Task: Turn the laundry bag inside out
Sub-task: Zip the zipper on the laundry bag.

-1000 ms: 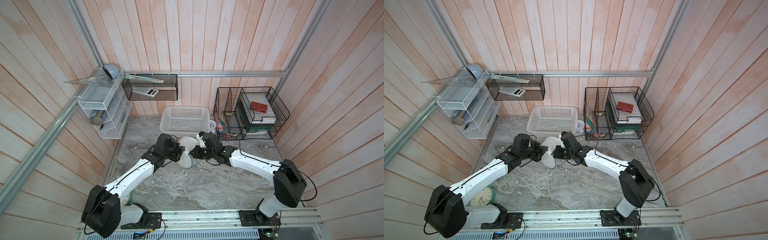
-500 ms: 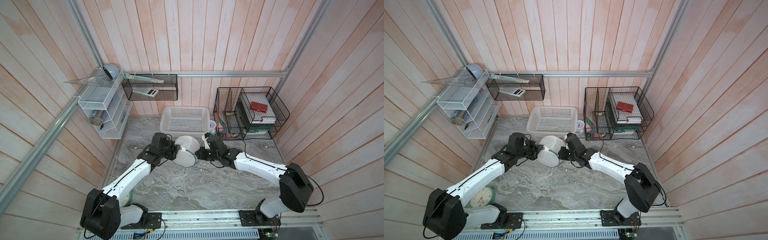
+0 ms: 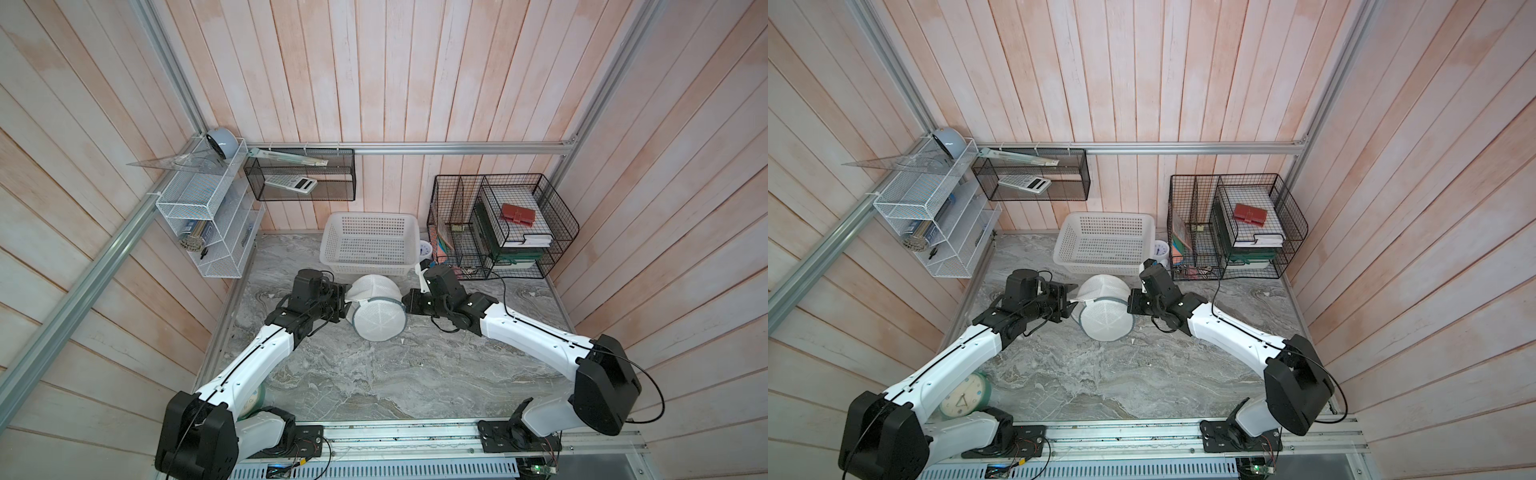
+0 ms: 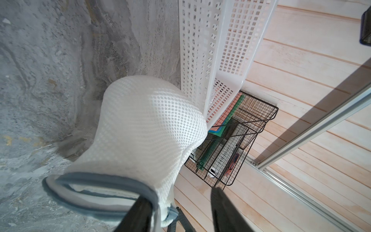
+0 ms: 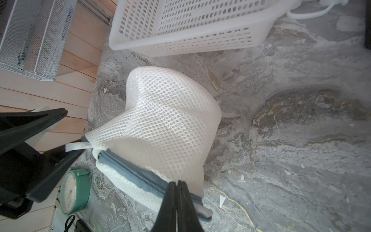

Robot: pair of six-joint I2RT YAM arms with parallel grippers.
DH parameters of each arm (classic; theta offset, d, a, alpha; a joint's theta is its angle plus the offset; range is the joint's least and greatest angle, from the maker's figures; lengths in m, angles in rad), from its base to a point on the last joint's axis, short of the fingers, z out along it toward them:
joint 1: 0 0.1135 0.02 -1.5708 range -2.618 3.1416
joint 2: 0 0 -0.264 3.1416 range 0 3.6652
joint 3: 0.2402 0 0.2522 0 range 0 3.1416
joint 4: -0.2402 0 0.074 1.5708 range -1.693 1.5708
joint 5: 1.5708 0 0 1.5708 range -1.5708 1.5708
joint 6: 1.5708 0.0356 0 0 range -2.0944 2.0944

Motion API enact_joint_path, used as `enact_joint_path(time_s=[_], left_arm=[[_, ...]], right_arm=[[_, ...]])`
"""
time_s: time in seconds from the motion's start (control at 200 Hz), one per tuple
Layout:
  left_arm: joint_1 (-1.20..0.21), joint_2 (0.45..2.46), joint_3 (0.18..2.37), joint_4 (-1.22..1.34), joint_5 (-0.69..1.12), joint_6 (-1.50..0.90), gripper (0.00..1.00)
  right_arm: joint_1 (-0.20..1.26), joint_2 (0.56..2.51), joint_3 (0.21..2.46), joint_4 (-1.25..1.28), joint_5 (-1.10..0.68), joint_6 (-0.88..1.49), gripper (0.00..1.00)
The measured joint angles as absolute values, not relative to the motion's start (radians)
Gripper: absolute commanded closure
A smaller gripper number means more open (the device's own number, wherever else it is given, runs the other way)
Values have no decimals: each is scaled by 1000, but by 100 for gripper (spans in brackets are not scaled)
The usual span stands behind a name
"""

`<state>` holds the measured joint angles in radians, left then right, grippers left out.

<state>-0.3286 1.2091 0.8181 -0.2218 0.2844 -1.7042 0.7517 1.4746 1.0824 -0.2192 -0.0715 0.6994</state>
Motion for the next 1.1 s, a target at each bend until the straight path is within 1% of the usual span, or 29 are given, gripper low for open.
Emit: enact_joint_path(time_s=[0.035, 0.06, 0.205, 0.435, 0.54, 0.69, 0.76, 1.1], left_arm=[[-329, 1211, 831, -243, 290, -1690, 36], [-330, 1212, 842, -258, 294, -1677, 35], [-346, 1215, 914, -344, 326, -1633, 35], [-369, 1193, 987, -548, 340, -1574, 35], [-396, 1182, 985, -540, 367, -1606, 35], [-458, 1217, 983, -497, 405, -1664, 35], [-475, 1226, 973, -471, 414, -1693, 36], [-520, 1229, 908, -410, 413, -1804, 39]], right_arm=[[753, 1479, 1106, -232, -65, 681, 100], [755, 1484, 1123, -239, -60, 667, 100], [778, 1509, 1191, -251, -33, 600, 100], [831, 1536, 1207, -262, 8, 521, 100], [852, 1541, 1207, -262, 28, 491, 100], [892, 1544, 1207, -255, 60, 449, 100], [907, 1552, 1207, -249, 66, 439, 100], [921, 1567, 1207, -208, 86, 433, 100]])
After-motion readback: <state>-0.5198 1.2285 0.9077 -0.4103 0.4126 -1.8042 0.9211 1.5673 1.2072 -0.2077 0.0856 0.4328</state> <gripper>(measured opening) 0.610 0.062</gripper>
